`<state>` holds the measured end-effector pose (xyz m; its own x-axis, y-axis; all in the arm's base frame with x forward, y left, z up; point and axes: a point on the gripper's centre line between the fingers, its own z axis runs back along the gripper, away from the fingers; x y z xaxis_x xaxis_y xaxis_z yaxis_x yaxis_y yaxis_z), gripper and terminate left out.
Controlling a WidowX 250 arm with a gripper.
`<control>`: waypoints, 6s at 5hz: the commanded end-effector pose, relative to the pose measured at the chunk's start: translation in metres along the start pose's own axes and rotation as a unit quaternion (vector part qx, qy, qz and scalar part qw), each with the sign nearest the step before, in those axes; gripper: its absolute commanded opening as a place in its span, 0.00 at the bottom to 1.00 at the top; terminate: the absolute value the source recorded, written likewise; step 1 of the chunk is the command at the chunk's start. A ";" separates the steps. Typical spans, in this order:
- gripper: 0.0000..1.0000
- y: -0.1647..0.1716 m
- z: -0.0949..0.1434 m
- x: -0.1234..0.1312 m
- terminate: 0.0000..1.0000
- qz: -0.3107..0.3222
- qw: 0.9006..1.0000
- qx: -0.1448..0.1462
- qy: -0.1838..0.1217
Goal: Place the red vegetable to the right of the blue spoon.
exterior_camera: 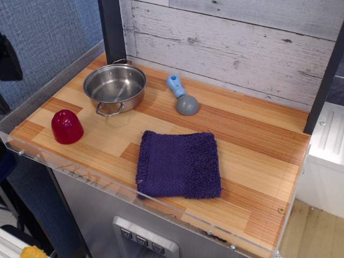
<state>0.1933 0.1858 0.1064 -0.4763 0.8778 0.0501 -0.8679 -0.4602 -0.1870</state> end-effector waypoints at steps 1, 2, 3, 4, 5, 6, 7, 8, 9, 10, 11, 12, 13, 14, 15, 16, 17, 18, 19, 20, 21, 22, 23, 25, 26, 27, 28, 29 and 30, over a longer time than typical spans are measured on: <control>1.00 -0.015 -0.013 -0.005 0.00 0.018 1.000 -0.020 -0.001; 1.00 -0.021 -0.024 -0.013 0.00 0.020 1.000 -0.016 -0.003; 1.00 -0.025 -0.034 -0.021 0.00 0.015 1.000 -0.008 -0.009; 1.00 -0.028 -0.047 -0.028 0.00 0.014 1.000 0.007 -0.003; 1.00 -0.027 -0.059 -0.033 0.00 0.012 1.000 0.014 -0.004; 1.00 -0.024 -0.072 -0.037 0.00 0.002 1.000 0.026 -0.011; 1.00 -0.022 -0.075 -0.038 0.00 0.004 0.999 0.030 -0.012; 0.00 -0.019 -0.077 -0.039 0.00 0.003 0.999 0.032 -0.015; 0.00 -0.016 -0.076 -0.039 0.00 0.003 0.999 0.029 -0.018; 0.00 -0.016 -0.073 -0.038 0.00 0.003 0.999 0.025 -0.021; 0.00 -0.017 -0.067 -0.032 0.00 0.011 0.999 0.022 -0.023; 0.00 -0.024 -0.046 -0.023 0.00 0.026 0.999 0.007 -0.025; 0.00 -0.035 0.001 -0.011 0.00 0.061 0.997 -0.029 -0.030; 0.00 -0.035 0.034 -0.013 0.00 0.072 0.996 -0.055 -0.023; 0.00 -0.032 0.055 -0.034 0.00 0.049 0.996 -0.069 -0.008; 0.00 -0.031 0.068 -0.068 0.00 0.010 0.997 -0.075 0.007; 0.00 -0.032 0.070 -0.106 0.00 -0.024 0.997 -0.070 0.021; 0.00 -0.035 0.065 -0.146 0.00 -0.051 0.996 -0.066 0.034; 0.00 -0.036 0.053 -0.184 0.00 -0.083 0.994 -0.060 0.039; 0.00 -0.036 0.034 -0.217 0.00 -0.106 0.992 -0.055 0.039; 0.00 -0.041 0.016 -0.240 0.00 -0.120 0.990 -0.062 0.035; 0.00 -0.048 -0.004 -0.258 0.00 -0.133 0.989 -0.053 0.034; 0.00 -0.052 -0.020 -0.268 0.00 -0.116 0.991 -0.046 0.053; 0.00 -0.043 -0.050 -0.267 0.00 -0.110 0.992 0.024 0.064; 0.00 -0.036 -0.058 -0.265 0.00 -0.116 0.991 0.032 0.057; 0.00 -0.036 -0.058 -0.266 0.00 -0.117 0.991 0.031 0.057; 1.00 -0.036 -0.057 -0.267 0.00 -0.117 0.992 0.036 0.041; 1.00 -0.037 -0.057 -0.261 0.00 -0.116 0.993 0.023 0.025; 1.00 -0.040 -0.054 -0.254 0.00 -0.107 0.994 0.018 0.021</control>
<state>0.3615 -0.0133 0.0300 -0.2663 0.9622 0.0572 -0.9612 -0.2607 -0.0895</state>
